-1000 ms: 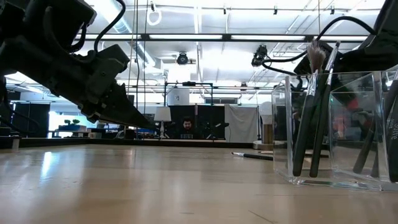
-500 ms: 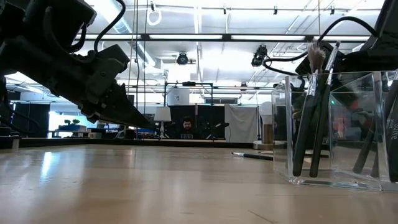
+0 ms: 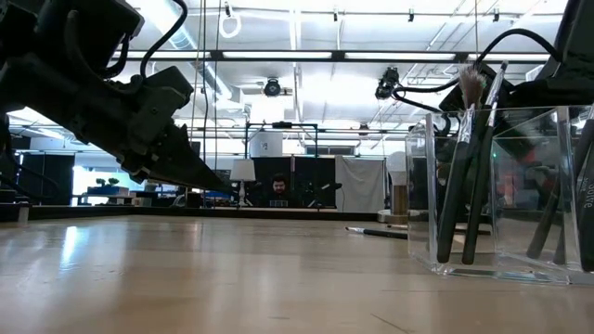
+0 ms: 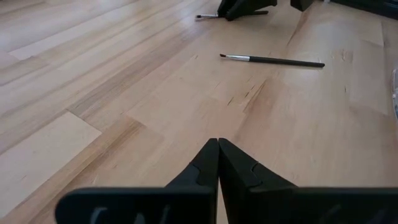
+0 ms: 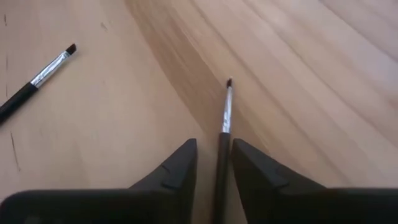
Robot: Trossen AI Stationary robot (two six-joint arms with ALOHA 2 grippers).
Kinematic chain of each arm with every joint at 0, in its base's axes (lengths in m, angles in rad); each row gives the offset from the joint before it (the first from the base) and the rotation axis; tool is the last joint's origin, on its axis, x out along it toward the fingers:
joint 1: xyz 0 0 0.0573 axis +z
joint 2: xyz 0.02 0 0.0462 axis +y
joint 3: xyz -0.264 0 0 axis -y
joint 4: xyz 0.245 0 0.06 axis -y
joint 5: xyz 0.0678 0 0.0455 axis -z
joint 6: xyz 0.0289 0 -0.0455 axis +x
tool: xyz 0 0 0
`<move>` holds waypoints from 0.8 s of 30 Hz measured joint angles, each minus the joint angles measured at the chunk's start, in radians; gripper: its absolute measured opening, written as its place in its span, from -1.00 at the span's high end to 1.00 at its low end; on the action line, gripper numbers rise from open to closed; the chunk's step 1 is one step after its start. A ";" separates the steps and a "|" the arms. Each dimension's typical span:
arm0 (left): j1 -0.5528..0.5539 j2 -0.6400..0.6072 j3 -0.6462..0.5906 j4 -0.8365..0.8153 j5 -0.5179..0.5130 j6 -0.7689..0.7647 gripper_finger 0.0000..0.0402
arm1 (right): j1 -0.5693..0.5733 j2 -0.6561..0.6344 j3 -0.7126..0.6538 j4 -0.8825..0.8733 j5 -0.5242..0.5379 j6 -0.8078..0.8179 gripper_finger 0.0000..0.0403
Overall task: Put items in baskets/containers
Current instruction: Put the eyeshadow brush into the middle section of the transparent organizer
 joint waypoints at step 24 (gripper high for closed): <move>0.000 0.000 0.000 0.000 0.000 0.003 0.94 | 0.001 0.088 0.013 -0.002 0.007 -0.115 0.95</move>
